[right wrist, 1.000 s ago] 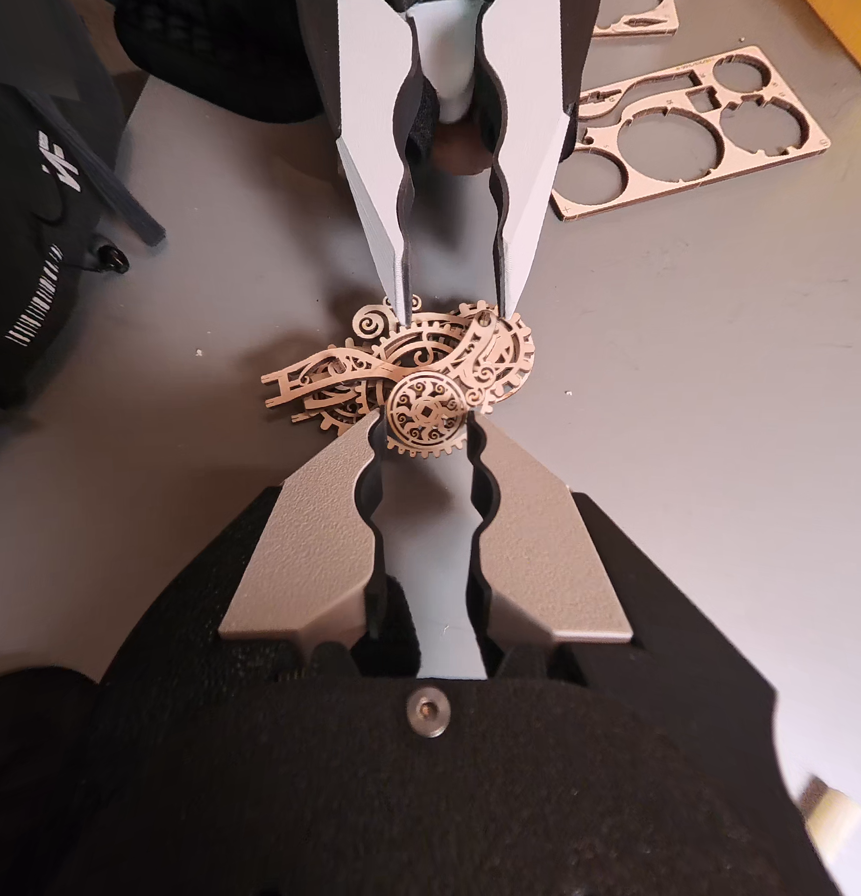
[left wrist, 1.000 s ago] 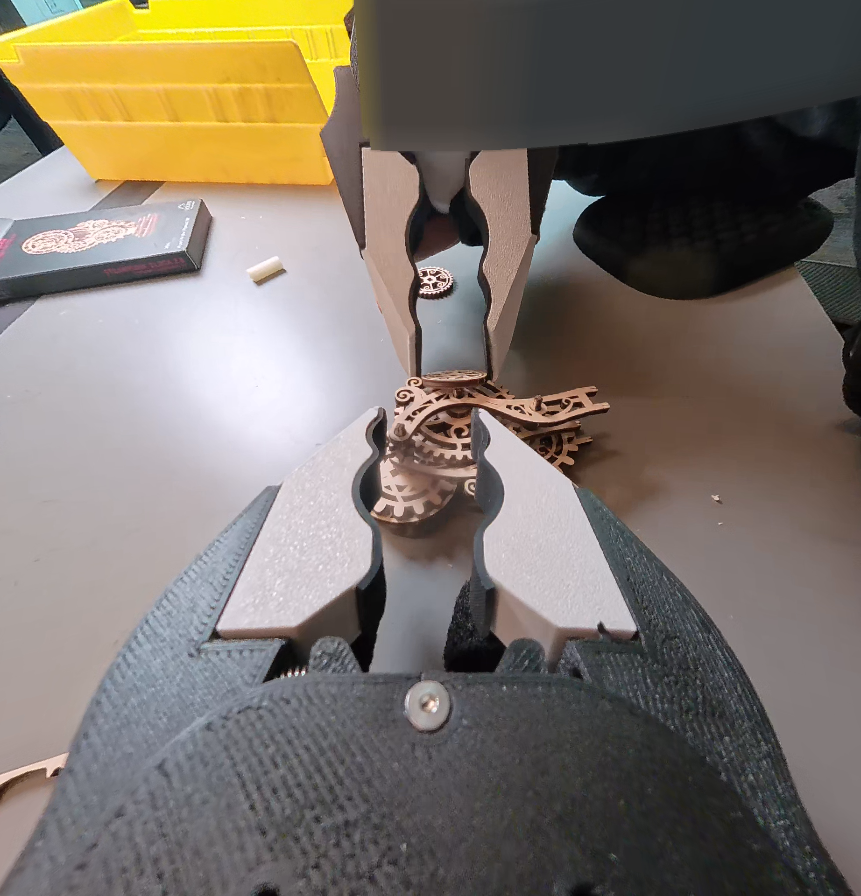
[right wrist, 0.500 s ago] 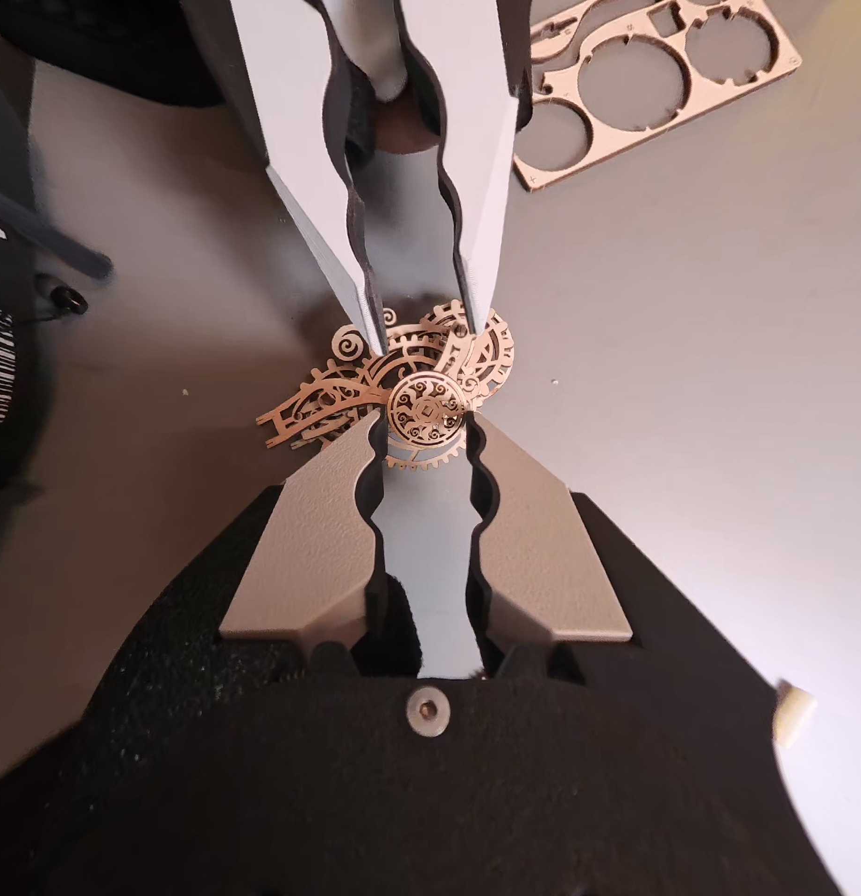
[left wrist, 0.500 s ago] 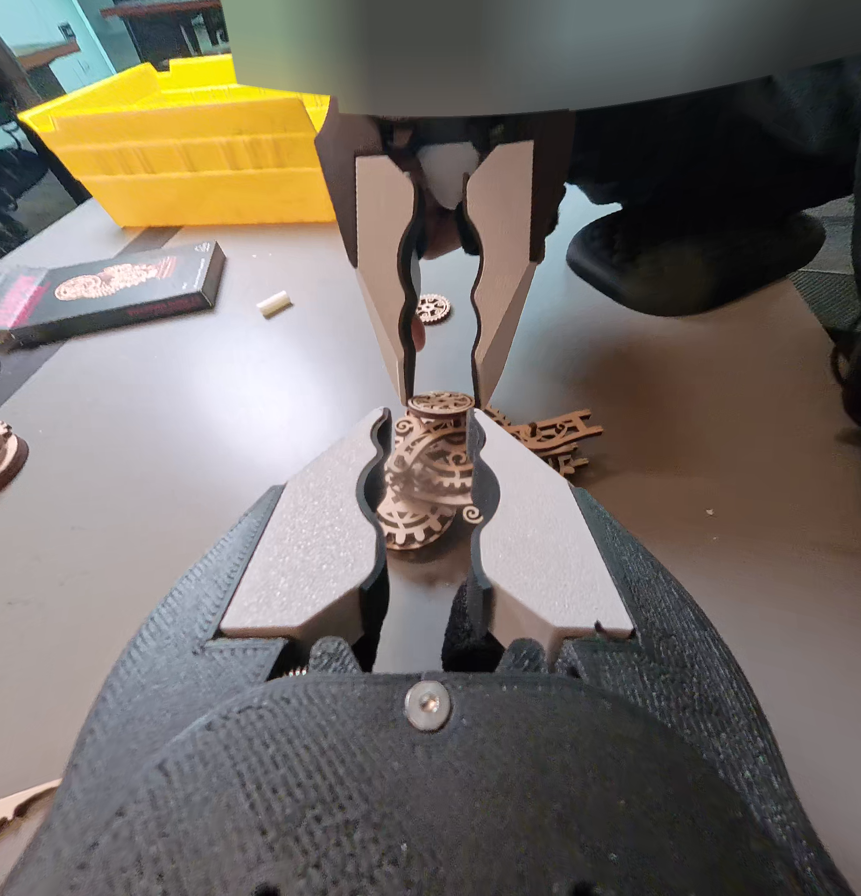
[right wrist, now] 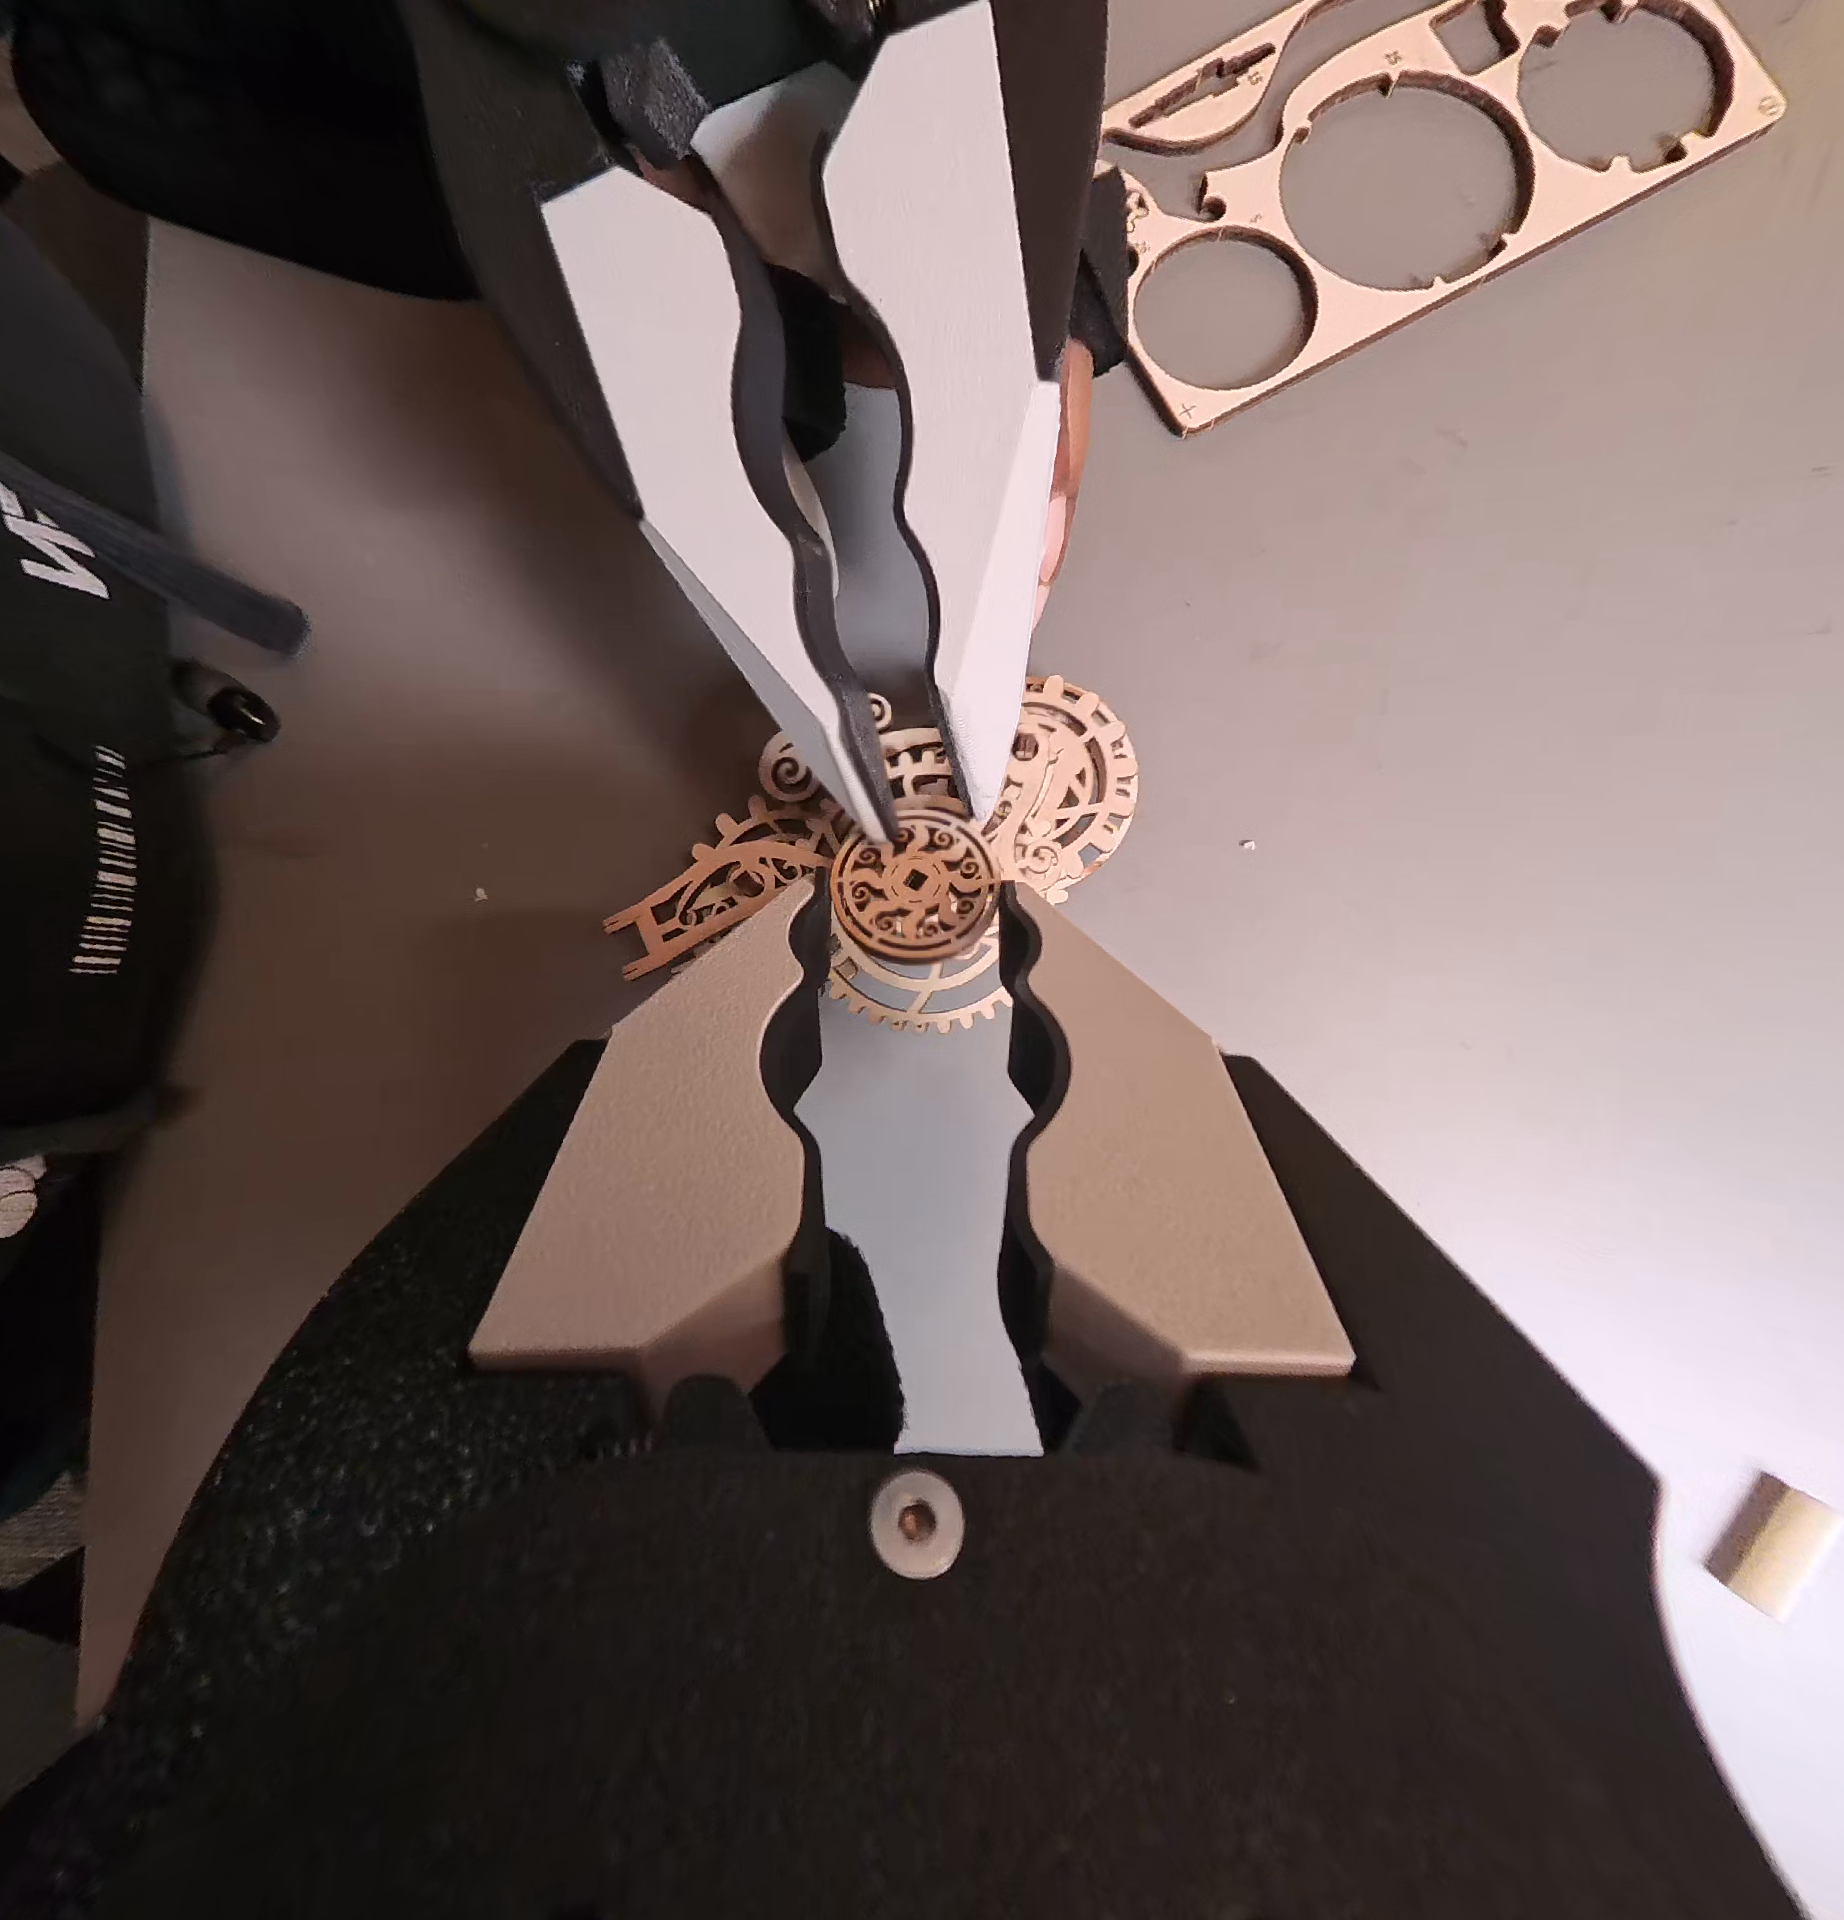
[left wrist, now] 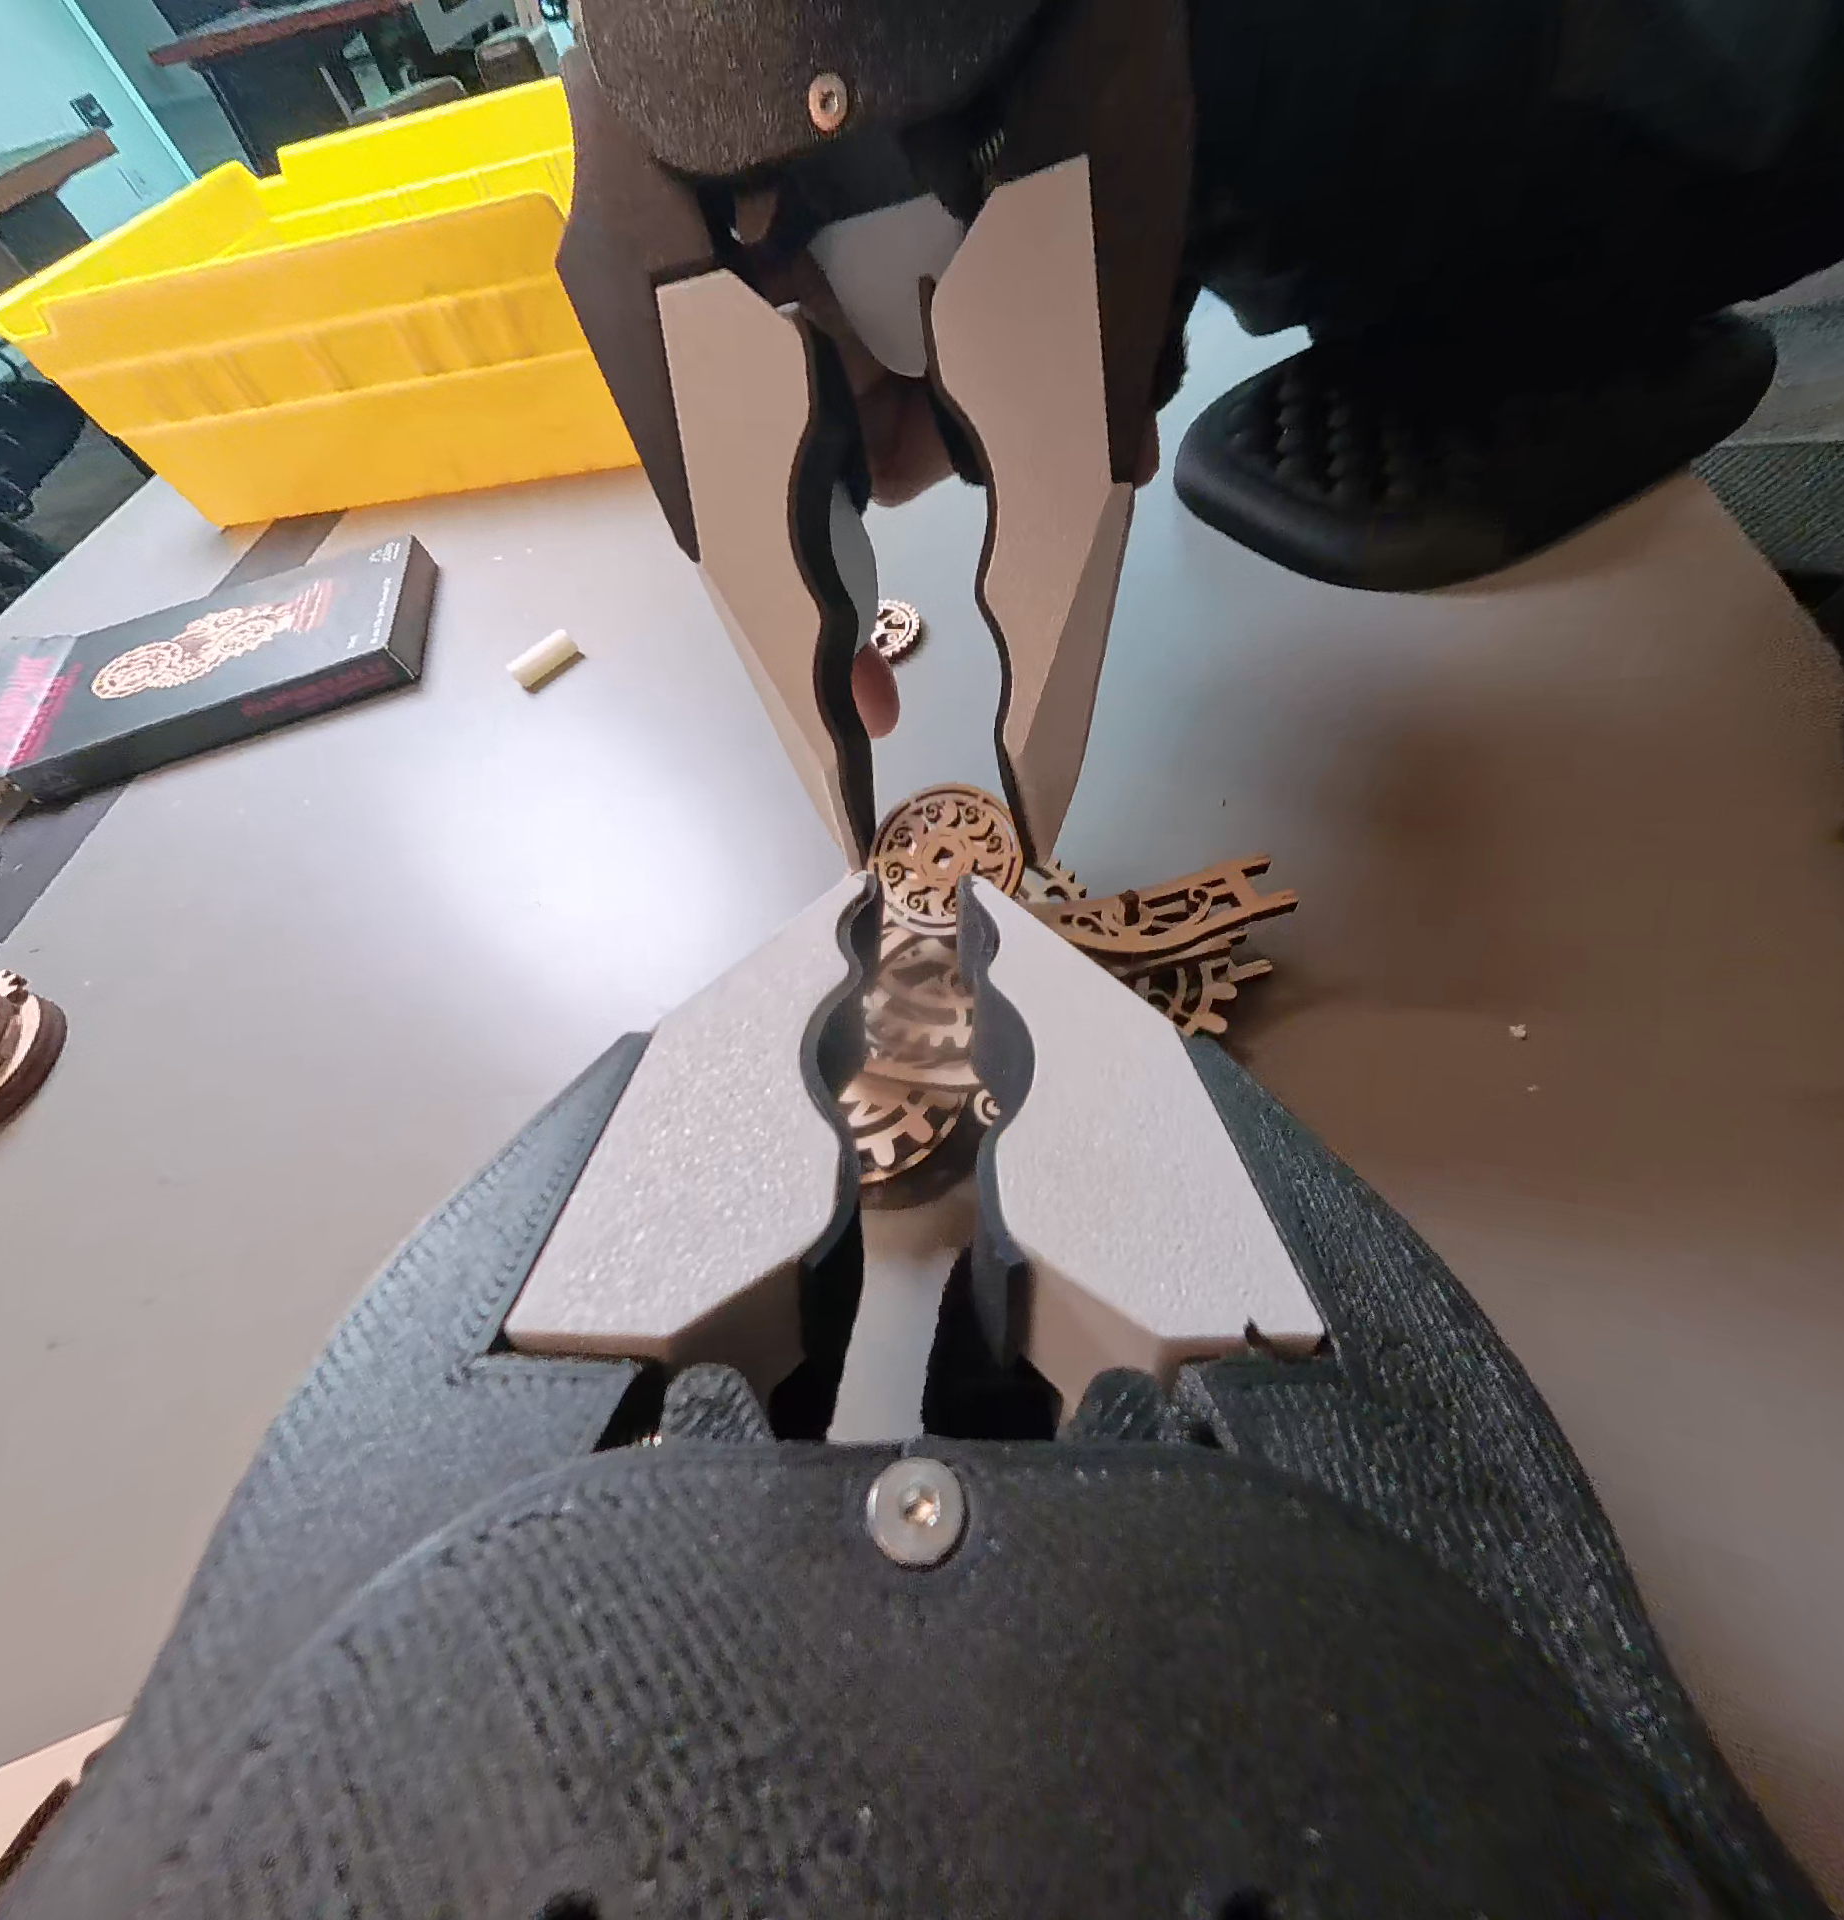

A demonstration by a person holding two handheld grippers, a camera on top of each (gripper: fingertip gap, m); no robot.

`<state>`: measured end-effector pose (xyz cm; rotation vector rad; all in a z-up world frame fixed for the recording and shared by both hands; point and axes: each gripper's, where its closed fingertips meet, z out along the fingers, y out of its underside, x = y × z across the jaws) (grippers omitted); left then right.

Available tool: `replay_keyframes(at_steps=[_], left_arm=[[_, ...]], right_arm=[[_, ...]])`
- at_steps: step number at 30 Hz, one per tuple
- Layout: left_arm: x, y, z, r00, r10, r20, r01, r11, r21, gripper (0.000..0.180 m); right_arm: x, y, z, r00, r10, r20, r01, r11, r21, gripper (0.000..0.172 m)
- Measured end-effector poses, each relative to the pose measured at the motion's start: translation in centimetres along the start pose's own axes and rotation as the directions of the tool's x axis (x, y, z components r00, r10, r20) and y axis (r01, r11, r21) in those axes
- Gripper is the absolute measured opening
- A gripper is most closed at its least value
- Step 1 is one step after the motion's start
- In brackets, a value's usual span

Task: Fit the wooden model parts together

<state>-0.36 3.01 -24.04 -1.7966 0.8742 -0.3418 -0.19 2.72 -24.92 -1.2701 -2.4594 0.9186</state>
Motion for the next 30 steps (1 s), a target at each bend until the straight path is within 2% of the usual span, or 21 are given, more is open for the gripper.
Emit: replay_keyframes(at_steps=[1, 8, 12, 20, 28, 30], left_arm=[[0.0, 0.1, 0.0, 1.0, 0.004, 0.002, -0.004, 1.0, -0.006, 0.011], [-0.3, 0.7, 0.3, 1.0, 0.012, 0.025, -0.011, 0.999, -0.036, 0.011], [-0.4, 0.2, -0.1, 1.0, 0.0, 0.015, 0.001, 1.0, -0.005, 0.016], [0.9, -0.4, -0.3, 0.998, -0.012, -0.064, 0.014, 0.999, 0.029, 0.034], [1.2, 0.2, 0.8, 0.999, 0.014, -0.043, -0.014, 1.0, -0.016, 0.032], [1.1, 0.4, 1.0, 0.999, 0.019, -0.033, -0.02, 0.999, -0.027, 0.03]], right_arm=[[0.0, 0.1, 0.0, 1.0, 0.001, 0.002, -0.001, 1.0, -0.001, 0.03], [-0.2, 0.2, 0.1, 1.0, 0.005, 0.02, -0.005, 1.0, 0.015, 0.032], [0.0, 0.4, 0.1, 1.0, -0.003, 0.017, 0.002, 1.0, 0.015, 0.034], [-0.3, 1.2, -0.9, 0.982, -0.186, 0.038, 0.183, 0.98, 0.081, 0.034], [-0.7, 1.8, -0.2, 0.969, -0.238, 0.067, 0.231, 0.968, 0.096, 0.033], [-0.5, 1.9, 0.1, 0.97, -0.239, 0.051, 0.234, 0.969, 0.084, 0.028]])
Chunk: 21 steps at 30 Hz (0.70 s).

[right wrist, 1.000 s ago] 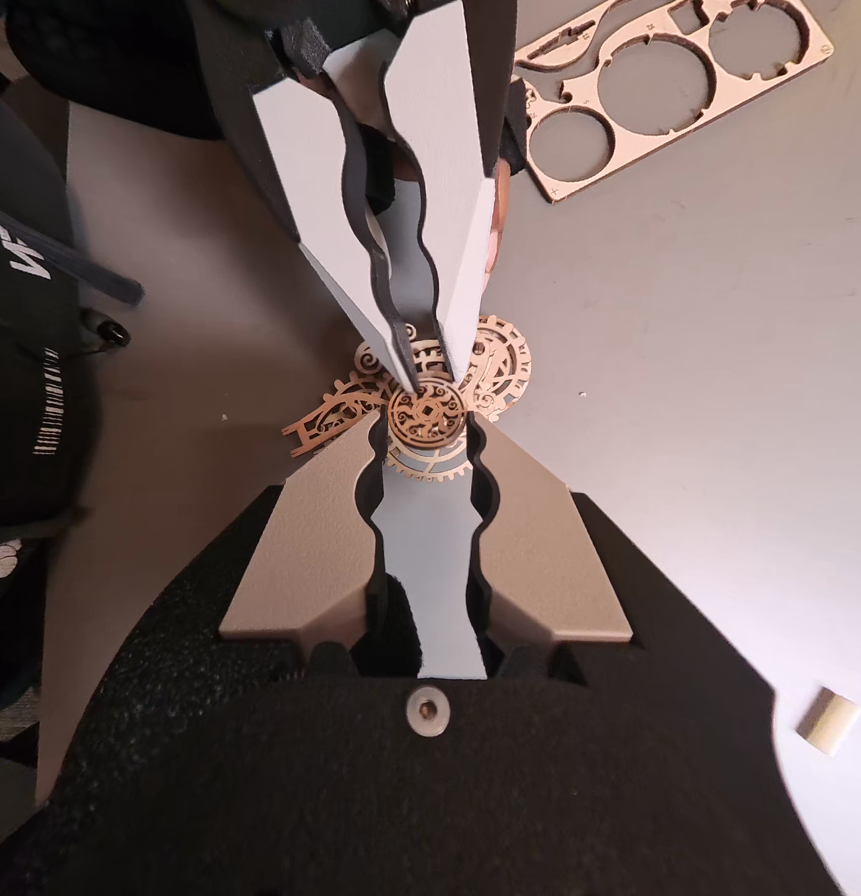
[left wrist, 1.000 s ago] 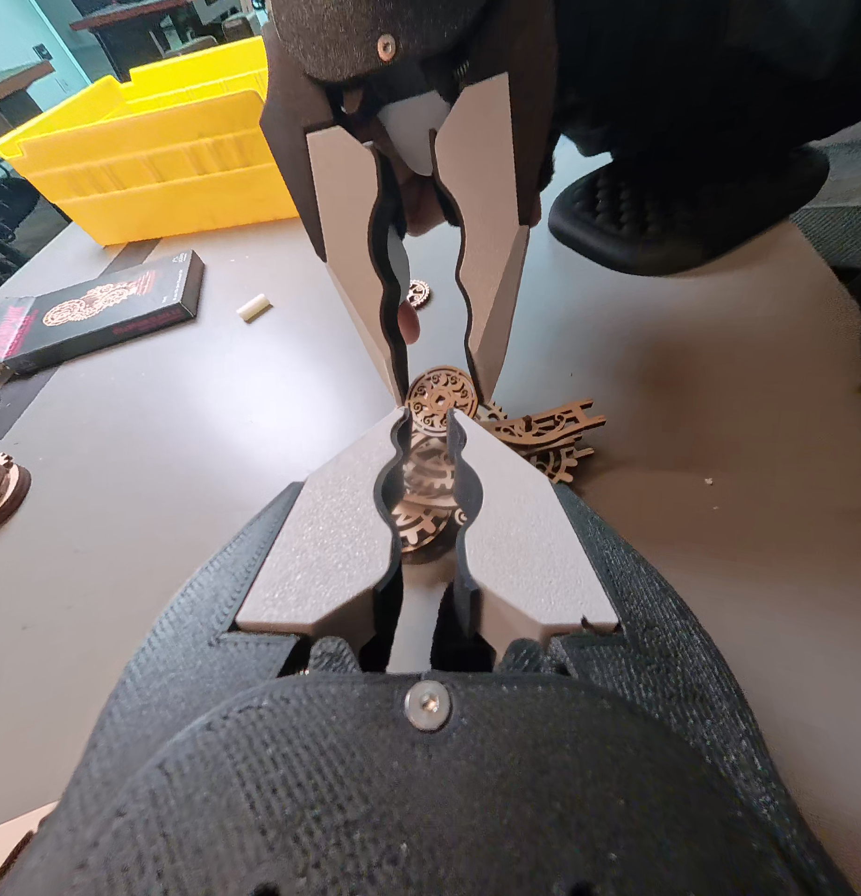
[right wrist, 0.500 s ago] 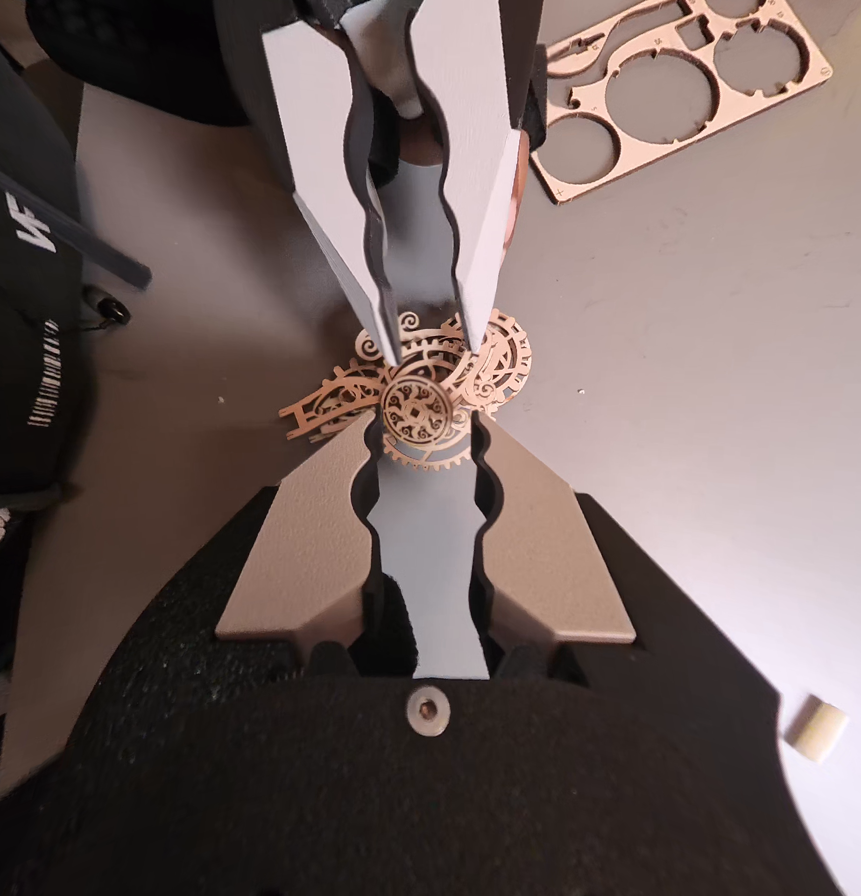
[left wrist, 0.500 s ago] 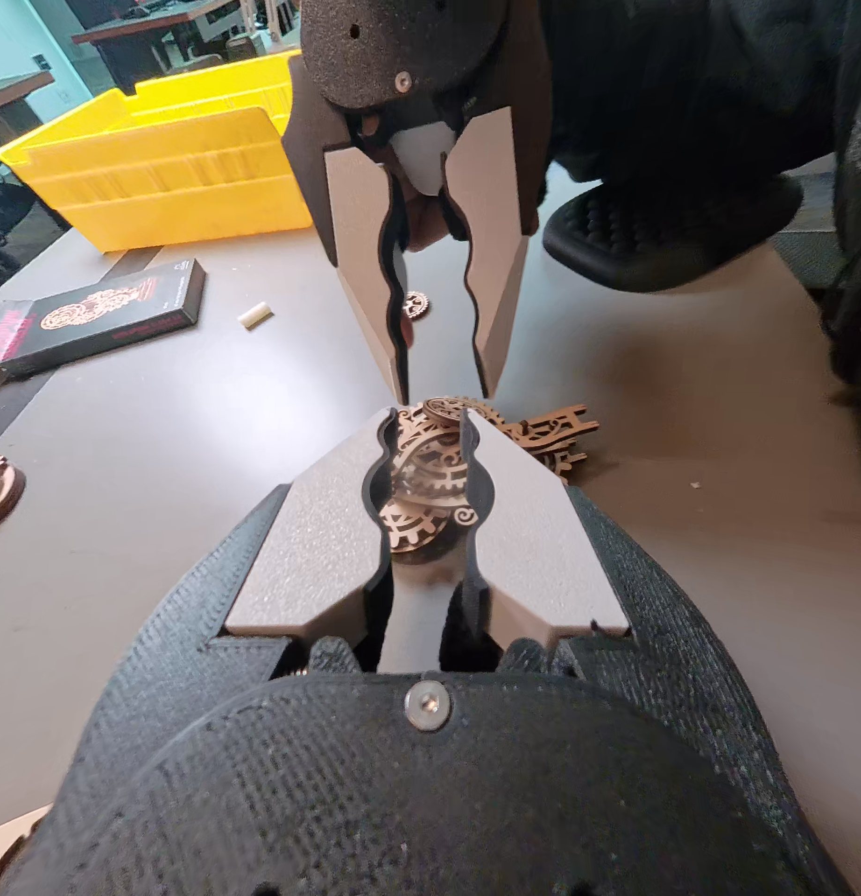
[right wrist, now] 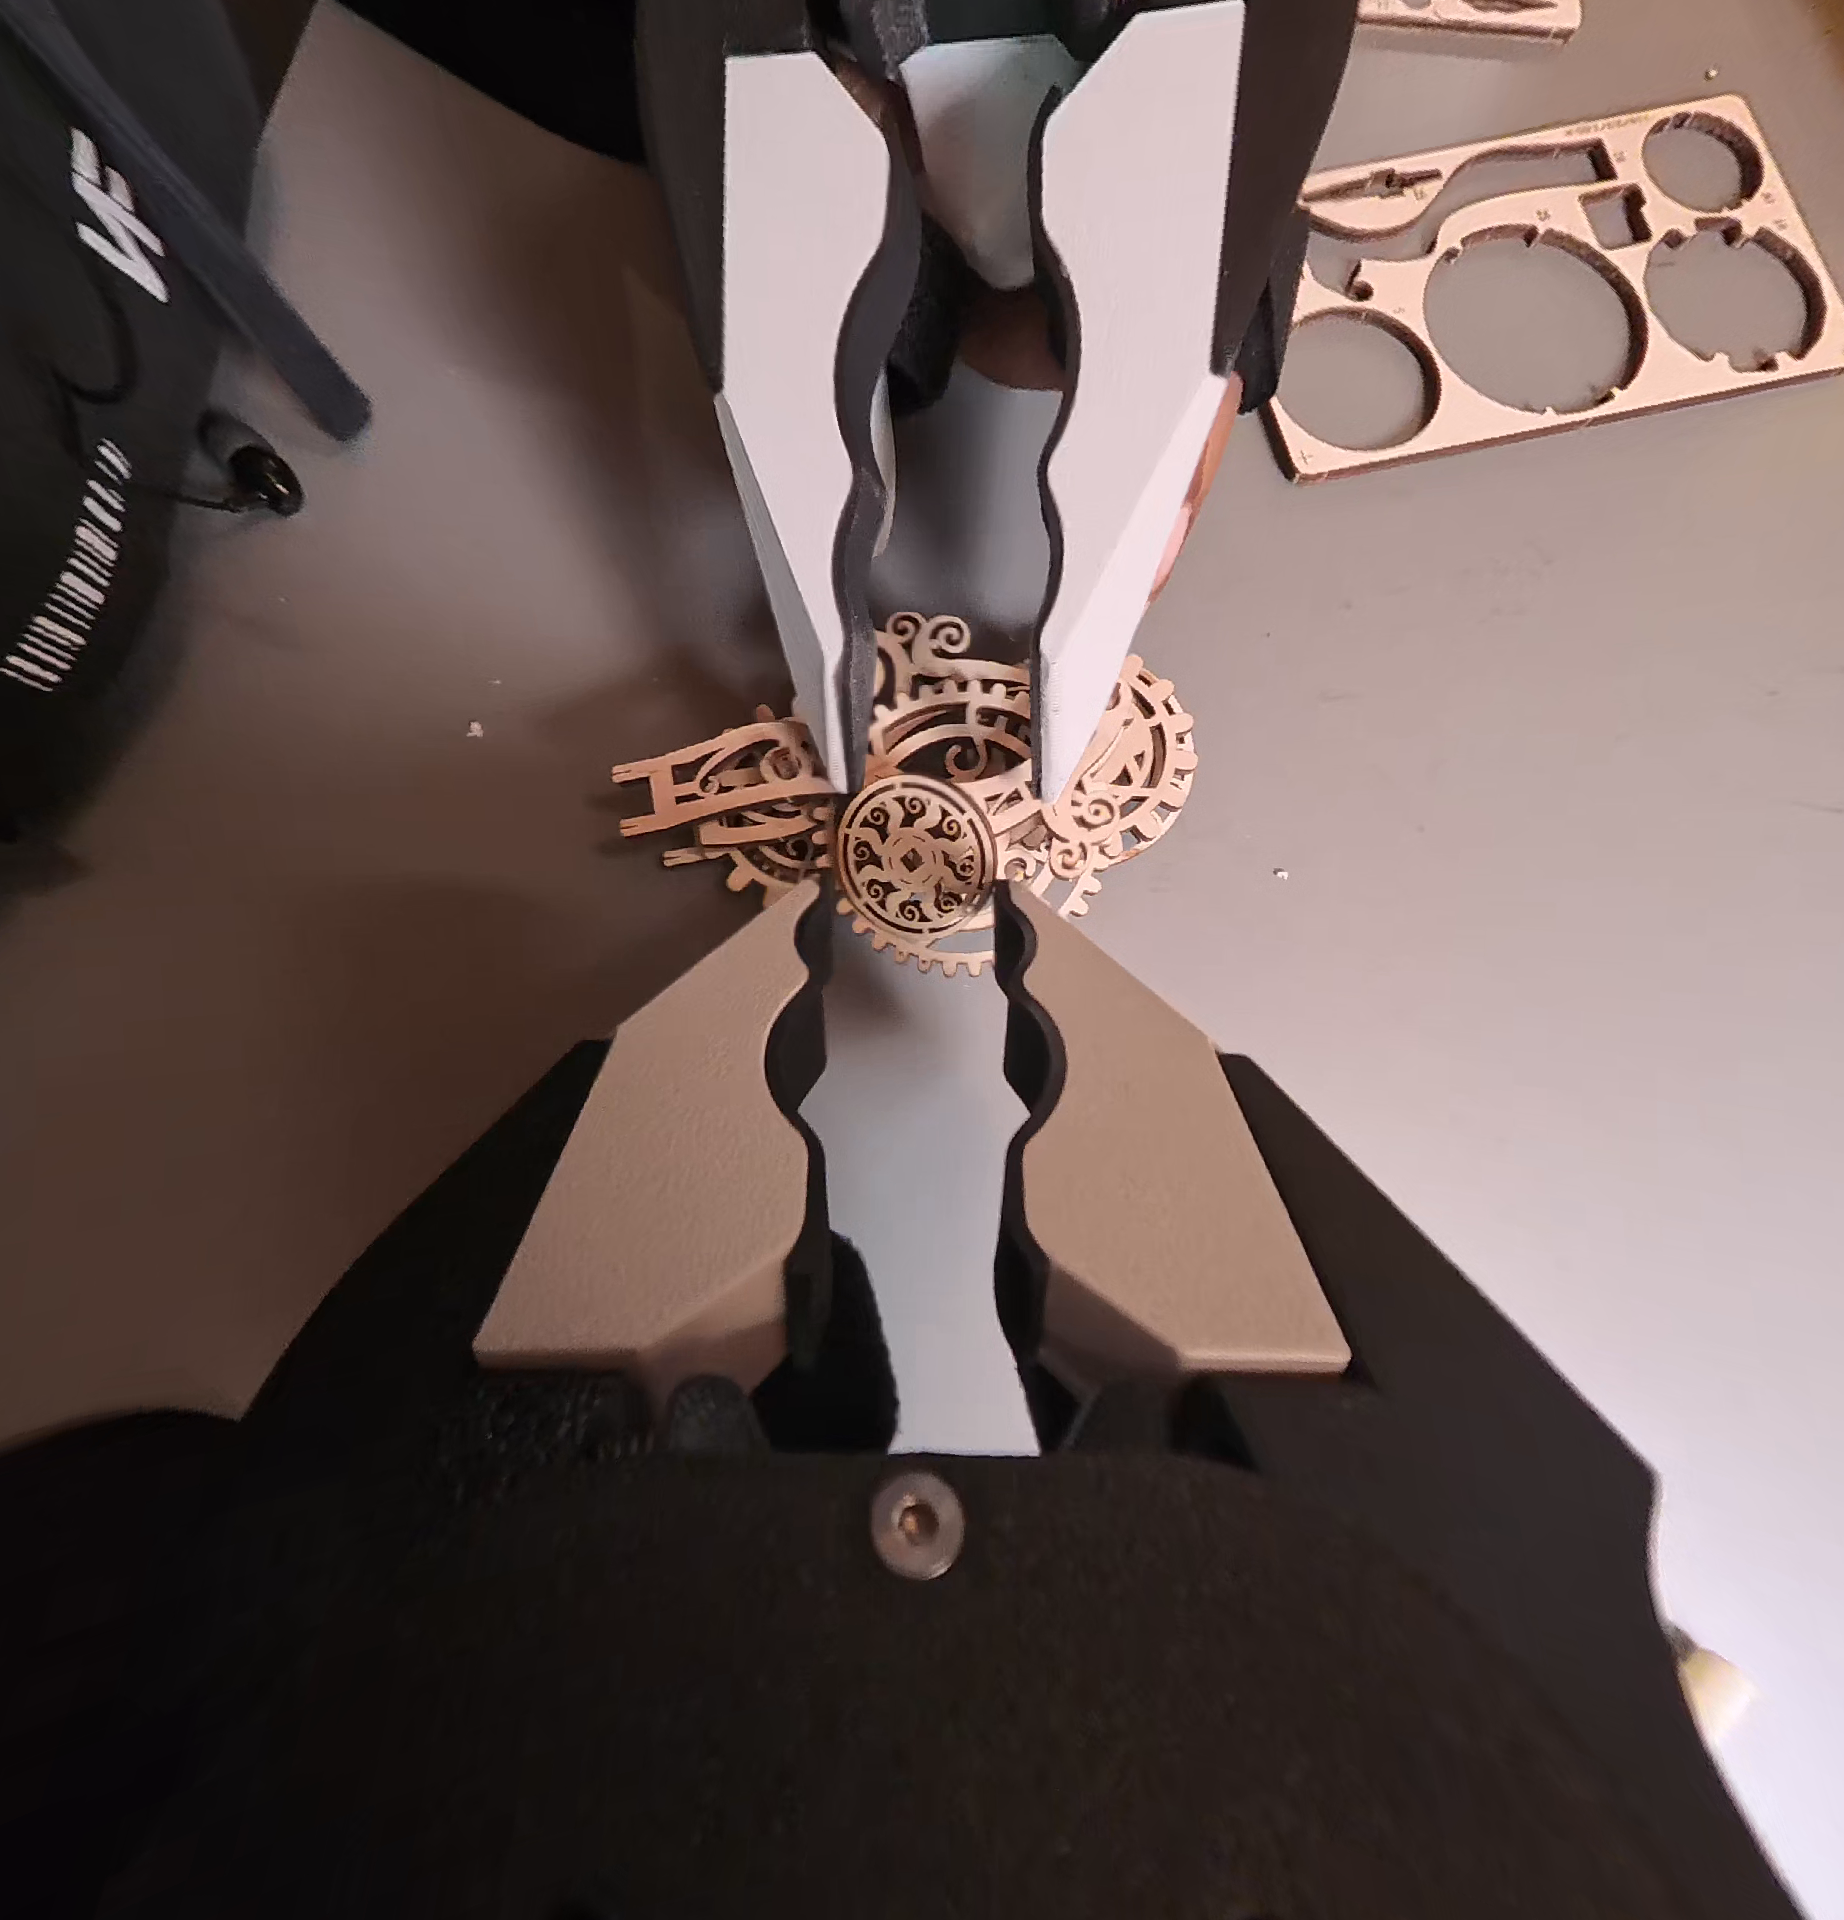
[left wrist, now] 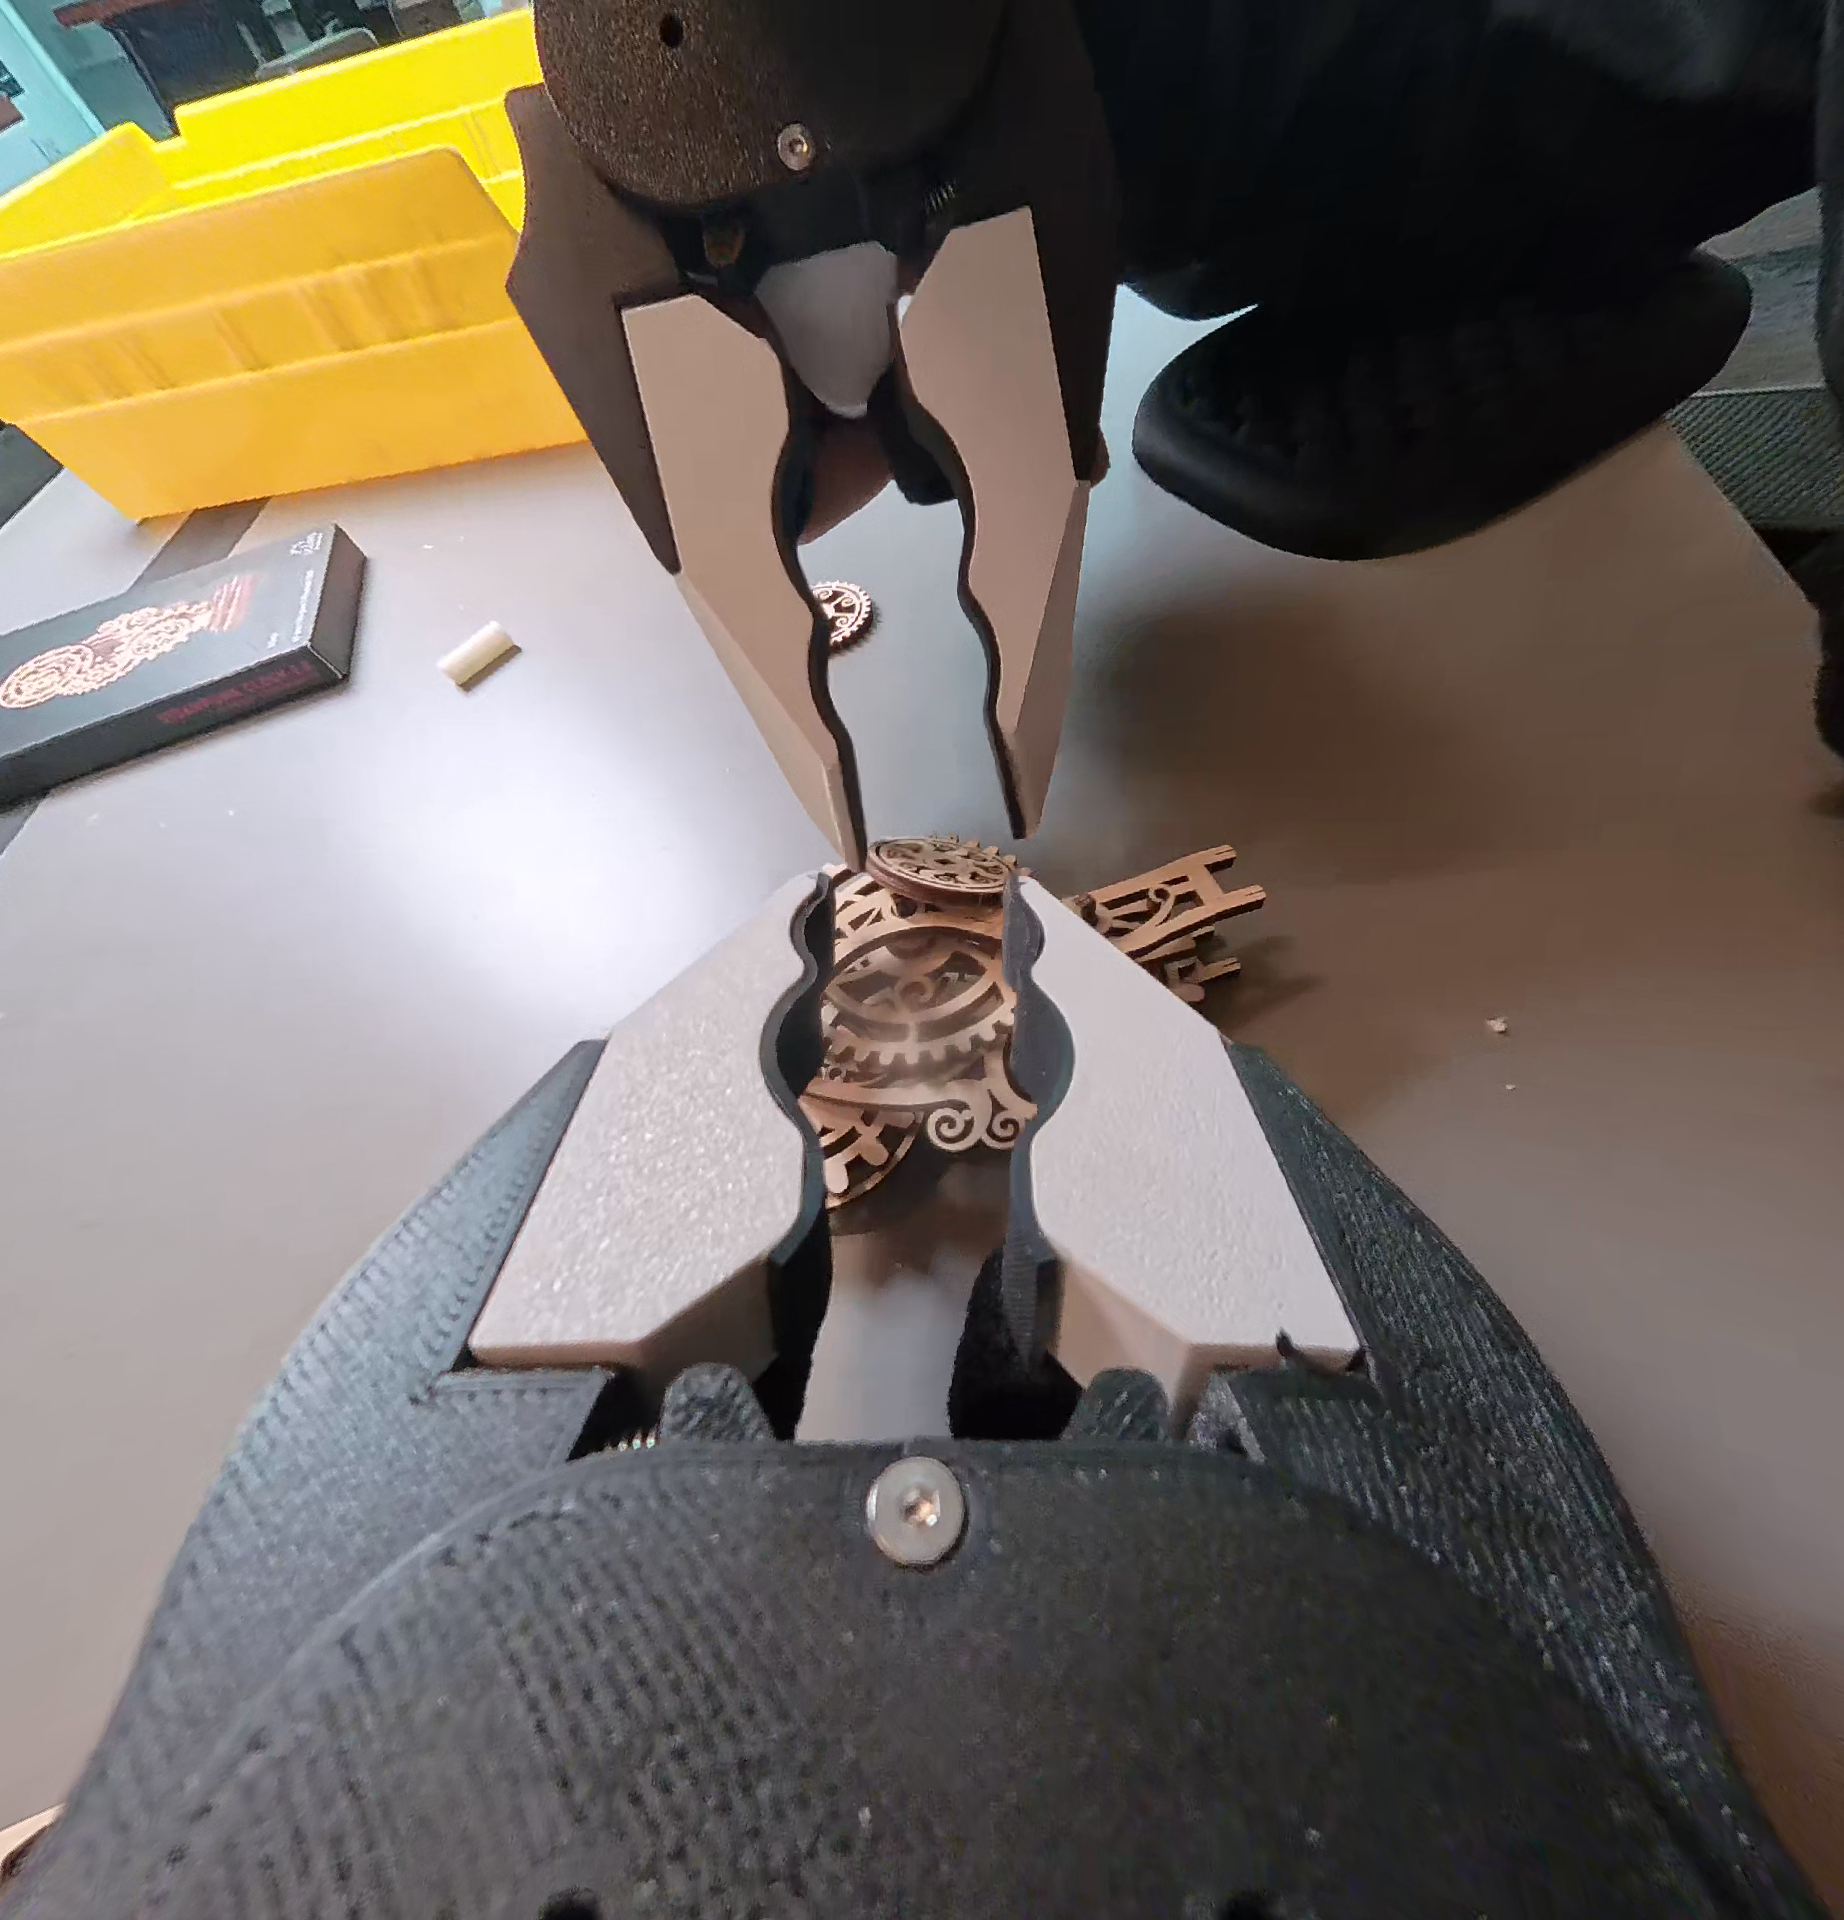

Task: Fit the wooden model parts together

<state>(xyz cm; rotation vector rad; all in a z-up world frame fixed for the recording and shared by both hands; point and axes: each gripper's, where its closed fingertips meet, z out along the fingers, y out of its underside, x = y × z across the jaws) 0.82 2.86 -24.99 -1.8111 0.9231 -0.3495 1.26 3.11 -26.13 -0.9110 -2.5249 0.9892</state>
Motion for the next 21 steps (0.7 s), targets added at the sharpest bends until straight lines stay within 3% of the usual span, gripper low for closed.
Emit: replay_keyframes(at_steps=[8, 21], left_arm=[[-0.8, -0.3, -0.6, 0.999, -0.032, 0.023, 0.031, 0.999, 0.022, 0.03], [-1.6, 0.4, -1.6, 0.997, -0.077, 0.013, 0.077, 0.997, 0.02, 0.033]], right_arm=[[1.0, -0.5, -0.5, 0.991, 0.137, 0.002, -0.137, 0.99, 0.039, 0.016], [0.4, -1.2, -0.3, 0.975, 0.207, 0.078, -0.213, 0.974, 0.071, 0.029]])
